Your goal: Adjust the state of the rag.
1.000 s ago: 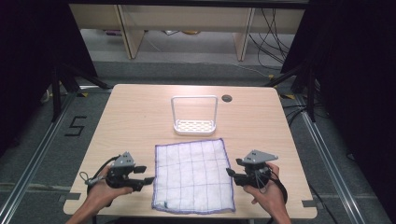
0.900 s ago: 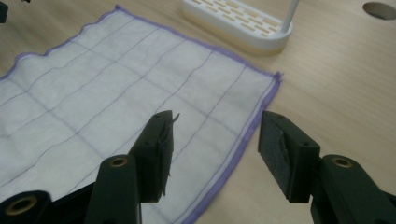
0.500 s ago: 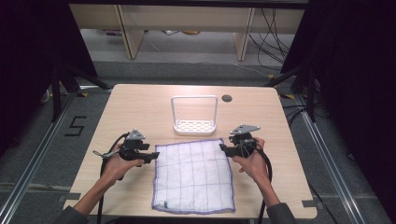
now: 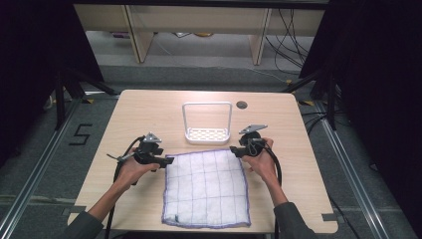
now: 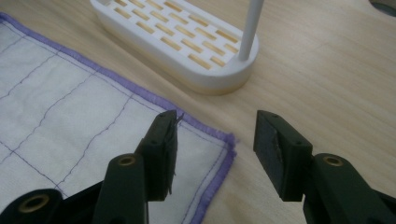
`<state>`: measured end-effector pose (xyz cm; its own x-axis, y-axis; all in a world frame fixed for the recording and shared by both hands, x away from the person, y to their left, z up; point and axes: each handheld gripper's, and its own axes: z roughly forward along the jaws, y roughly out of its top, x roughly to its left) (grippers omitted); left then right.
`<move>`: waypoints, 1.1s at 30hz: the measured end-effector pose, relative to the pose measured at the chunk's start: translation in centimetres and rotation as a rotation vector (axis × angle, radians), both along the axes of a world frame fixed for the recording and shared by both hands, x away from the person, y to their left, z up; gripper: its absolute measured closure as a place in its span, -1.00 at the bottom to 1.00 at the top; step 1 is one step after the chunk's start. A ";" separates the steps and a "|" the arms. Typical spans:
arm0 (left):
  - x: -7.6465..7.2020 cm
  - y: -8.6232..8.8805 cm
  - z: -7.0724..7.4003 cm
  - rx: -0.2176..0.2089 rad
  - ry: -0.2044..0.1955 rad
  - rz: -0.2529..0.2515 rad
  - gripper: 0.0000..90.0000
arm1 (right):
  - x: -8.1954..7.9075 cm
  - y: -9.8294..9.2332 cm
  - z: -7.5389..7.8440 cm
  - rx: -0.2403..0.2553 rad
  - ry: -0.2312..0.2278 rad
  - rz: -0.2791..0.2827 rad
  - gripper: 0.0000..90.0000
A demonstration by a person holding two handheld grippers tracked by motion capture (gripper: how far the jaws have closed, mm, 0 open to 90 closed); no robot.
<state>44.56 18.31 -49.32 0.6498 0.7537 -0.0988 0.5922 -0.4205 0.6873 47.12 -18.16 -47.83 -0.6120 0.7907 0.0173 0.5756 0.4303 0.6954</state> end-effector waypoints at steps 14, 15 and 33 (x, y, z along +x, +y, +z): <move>0.7 -0.4 -0.7 0.029 0.021 0.000 -0.16 | 0.8 0.7 -0.9 -0.041 0.043 0.001 0.18; 0.7 -0.4 -0.7 0.036 0.022 -0.005 -0.16 | 0.9 0.7 -1.0 -0.035 0.056 0.000 0.20; 1.2 -1.1 -1.2 0.071 0.020 -0.045 0.30 | 1.5 1.1 -2.2 -0.034 0.086 -0.016 0.37</move>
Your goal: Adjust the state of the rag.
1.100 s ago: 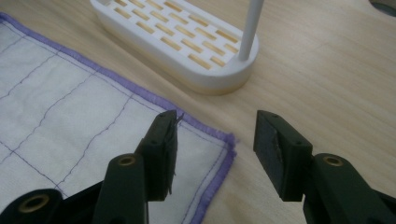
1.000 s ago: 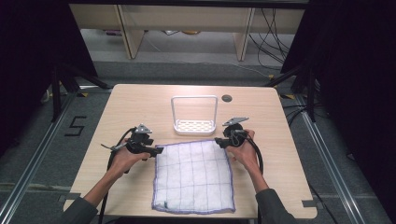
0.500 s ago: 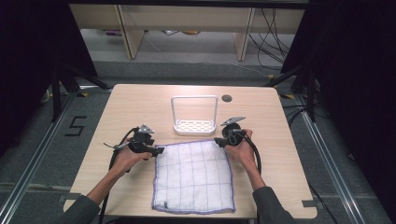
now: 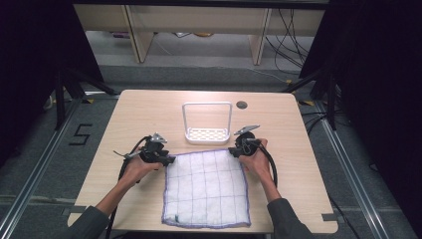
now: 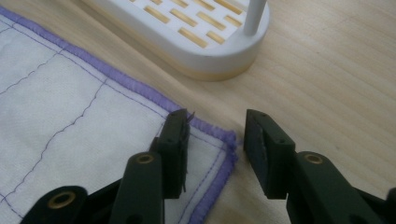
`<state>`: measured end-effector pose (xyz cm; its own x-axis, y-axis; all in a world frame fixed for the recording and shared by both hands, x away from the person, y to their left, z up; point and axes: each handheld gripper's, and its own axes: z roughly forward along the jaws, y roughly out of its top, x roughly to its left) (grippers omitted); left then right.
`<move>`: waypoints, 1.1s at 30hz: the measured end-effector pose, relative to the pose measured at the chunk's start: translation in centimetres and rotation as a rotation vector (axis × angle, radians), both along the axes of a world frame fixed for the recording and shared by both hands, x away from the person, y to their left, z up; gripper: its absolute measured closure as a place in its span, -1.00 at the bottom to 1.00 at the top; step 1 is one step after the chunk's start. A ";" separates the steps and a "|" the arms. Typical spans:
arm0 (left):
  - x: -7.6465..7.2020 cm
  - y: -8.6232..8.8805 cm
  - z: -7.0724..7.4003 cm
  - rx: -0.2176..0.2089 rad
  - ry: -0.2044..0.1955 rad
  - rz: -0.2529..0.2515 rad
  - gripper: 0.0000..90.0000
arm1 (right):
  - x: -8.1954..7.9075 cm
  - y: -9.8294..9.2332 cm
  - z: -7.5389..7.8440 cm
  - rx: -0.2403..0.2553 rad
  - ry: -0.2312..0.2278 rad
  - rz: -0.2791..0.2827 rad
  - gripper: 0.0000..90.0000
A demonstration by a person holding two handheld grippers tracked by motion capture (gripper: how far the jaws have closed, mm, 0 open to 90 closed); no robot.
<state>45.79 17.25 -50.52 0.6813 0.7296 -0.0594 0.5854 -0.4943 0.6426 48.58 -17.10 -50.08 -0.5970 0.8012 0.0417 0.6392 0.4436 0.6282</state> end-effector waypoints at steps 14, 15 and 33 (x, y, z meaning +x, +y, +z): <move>0.1 -0.3 0.1 -0.026 -0.006 -0.042 0.87 | -0.2 -0.4 0.0 0.040 -0.002 0.006 0.95; 0.1 -0.3 0.3 -0.028 -0.017 -0.045 0.87 | -0.2 -0.7 0.1 0.029 -0.010 0.006 0.97; 0.7 -0.6 2.3 -0.103 -0.107 -0.048 0.88 | -1.1 -2.4 3.2 0.056 -0.120 0.010 0.98</move>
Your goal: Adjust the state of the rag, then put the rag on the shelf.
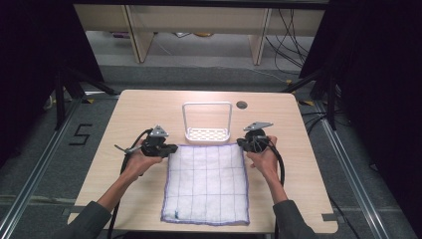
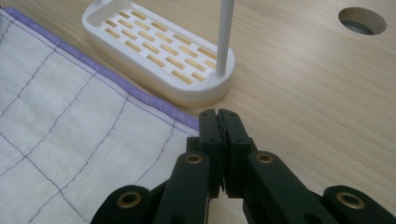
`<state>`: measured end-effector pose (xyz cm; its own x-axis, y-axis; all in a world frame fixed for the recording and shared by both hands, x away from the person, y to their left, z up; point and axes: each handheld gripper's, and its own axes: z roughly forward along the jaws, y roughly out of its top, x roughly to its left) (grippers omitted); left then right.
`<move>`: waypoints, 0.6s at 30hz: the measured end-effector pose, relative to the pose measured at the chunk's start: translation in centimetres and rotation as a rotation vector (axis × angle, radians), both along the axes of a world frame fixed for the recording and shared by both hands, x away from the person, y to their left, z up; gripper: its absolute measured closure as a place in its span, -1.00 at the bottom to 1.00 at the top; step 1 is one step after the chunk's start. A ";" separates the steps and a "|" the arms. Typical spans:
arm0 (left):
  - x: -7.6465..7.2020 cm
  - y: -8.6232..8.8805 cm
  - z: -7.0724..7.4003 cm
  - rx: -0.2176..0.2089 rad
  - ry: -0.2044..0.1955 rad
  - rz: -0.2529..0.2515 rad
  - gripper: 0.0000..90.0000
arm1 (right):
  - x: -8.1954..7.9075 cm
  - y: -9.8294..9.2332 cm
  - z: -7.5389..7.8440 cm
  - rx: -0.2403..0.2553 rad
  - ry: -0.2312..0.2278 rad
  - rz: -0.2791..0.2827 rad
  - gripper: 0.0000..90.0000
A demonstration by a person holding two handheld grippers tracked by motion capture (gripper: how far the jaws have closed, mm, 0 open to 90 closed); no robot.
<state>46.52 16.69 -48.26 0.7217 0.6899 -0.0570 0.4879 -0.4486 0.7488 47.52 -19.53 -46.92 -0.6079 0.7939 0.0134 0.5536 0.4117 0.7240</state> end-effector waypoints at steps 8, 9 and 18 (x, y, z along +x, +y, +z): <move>0.3 0.2 0.9 -0.038 -0.028 0.007 0.88 | -0.1 -0.4 1.2 0.033 -0.048 -0.007 0.98; 0.3 0.2 0.9 -0.038 -0.028 0.007 0.88 | -0.1 -0.4 1.2 0.033 -0.048 -0.007 0.98; 0.3 0.5 2.7 -0.090 -0.074 0.001 0.88 | -0.8 -0.7 3.2 0.056 -0.100 -0.016 0.99</move>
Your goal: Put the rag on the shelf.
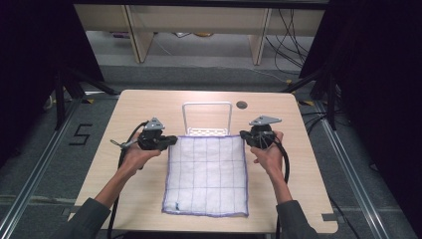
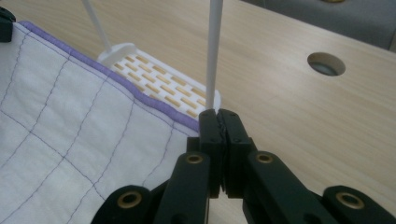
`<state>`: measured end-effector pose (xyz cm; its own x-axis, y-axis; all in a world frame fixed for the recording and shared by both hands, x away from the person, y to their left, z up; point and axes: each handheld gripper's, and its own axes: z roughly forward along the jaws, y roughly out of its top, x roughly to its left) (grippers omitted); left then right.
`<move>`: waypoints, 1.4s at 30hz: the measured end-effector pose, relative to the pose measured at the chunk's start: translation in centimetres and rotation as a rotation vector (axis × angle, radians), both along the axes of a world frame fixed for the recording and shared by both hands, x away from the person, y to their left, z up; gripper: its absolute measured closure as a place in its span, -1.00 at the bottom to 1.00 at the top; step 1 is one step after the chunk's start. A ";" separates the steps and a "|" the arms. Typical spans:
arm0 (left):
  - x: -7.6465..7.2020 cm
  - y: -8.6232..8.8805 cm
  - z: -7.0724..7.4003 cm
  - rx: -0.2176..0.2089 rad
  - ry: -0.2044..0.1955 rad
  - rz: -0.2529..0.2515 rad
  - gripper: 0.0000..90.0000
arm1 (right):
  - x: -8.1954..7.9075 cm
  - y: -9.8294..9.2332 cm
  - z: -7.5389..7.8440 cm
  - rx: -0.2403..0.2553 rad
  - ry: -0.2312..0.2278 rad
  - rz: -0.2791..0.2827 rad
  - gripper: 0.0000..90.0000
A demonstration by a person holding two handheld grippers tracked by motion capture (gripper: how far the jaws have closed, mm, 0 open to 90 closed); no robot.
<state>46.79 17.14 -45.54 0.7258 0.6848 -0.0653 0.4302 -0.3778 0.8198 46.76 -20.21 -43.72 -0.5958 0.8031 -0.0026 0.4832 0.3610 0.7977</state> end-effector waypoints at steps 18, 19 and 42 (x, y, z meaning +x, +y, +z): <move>-5.6 1.3 1.8 -0.033 -0.039 -0.085 0.88 | -6.4 -0.5 3.1 -0.001 -0.061 0.084 0.99; -6.3 1.4 1.7 -0.040 -0.046 -0.100 0.88 | -7.0 -0.4 3.1 -0.008 -0.058 0.088 0.99; -15.0 0.4 -3.9 0.108 0.005 -0.272 0.86 | -16.0 -2.1 -3.6 -0.055 0.084 0.199 0.99</move>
